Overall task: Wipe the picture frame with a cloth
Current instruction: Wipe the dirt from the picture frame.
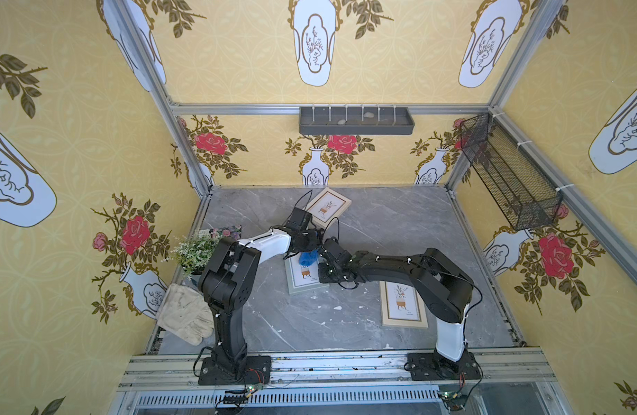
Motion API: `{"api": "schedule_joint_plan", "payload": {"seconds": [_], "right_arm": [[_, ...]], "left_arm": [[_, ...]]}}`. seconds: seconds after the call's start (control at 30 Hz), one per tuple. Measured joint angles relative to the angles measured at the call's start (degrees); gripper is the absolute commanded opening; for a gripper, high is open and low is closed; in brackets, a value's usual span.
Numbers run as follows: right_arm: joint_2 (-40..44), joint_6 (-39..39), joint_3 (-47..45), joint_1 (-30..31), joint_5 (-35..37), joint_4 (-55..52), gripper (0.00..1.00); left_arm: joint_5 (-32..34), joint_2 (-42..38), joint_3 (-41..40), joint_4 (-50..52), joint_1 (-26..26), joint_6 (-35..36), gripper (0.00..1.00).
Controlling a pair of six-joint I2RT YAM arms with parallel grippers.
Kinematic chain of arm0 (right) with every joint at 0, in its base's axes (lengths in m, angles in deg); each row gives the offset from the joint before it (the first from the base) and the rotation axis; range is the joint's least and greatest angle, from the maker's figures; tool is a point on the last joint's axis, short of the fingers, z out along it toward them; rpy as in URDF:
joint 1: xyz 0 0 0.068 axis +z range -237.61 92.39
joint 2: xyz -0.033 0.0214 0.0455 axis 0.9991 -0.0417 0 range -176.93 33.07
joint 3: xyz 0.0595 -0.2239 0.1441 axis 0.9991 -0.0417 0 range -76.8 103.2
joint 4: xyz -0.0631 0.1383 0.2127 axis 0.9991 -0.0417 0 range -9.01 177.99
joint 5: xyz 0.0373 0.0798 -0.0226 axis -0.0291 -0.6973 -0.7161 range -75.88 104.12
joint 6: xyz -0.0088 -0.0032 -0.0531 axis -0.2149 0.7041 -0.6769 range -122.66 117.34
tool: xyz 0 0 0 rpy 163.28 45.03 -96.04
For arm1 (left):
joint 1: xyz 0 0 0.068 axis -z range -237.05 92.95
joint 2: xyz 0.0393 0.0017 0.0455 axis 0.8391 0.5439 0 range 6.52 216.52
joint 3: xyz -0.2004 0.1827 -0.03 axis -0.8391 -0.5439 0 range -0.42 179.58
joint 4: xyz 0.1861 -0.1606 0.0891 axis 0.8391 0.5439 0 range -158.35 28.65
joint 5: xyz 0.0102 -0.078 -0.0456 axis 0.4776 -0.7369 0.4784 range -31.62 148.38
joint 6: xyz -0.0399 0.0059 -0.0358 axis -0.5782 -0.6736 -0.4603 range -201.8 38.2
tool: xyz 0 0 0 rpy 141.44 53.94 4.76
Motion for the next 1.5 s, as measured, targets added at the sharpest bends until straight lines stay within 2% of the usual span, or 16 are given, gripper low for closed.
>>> {"api": "schedule_joint_plan", "payload": {"seconds": [0.13,0.3,0.43,0.53,0.73,0.87,1.0,1.27,1.5], "right_arm": [[0.1,0.0,-0.3,-0.4,-0.7,0.3,0.16],[-0.7,0.0,1.1,-0.4,-0.8,-1.0,0.15],[-1.2,0.2,1.7,-0.5,-0.5,-0.9,0.15],[-1.2,0.4,1.6,-0.6,-0.4,-0.9,0.15],[-1.0,0.2,0.6,-1.1,-1.1,1.0,0.15],[-1.2,0.0,0.7,-1.7,-2.2,1.0,0.15],[-1.4,-0.1,1.3,-1.8,-2.2,0.7,0.15],[-2.4,0.0,2.9,-1.4,-0.3,-0.2,0.15],[-2.3,-0.1,2.8,-1.2,0.7,-0.3,0.16]], "left_arm": [[2.2,-5.4,-6.3,0.0,-4.6,0.0,0.0],[4.7,-5.3,-5.2,1.5,-0.8,-0.2,0.0],[1.9,-2.1,-1.3,3.0,4.1,-0.2,0.0],[1.8,-2.1,-1.8,3.6,2.6,-0.6,0.0],[1.9,-10.6,-10.7,3.4,-3.8,-0.3,0.0],[1.0,-14.3,-15.0,2.8,-2.6,-0.2,0.0],[0.4,-14.2,-15.8,2.9,0.8,-2.2,0.0],[-1.2,-6.9,-6.4,5.0,5.9,-4.6,0.0],[2.2,-15.8,-14.1,8.6,1.6,-4.6,0.0]]}}
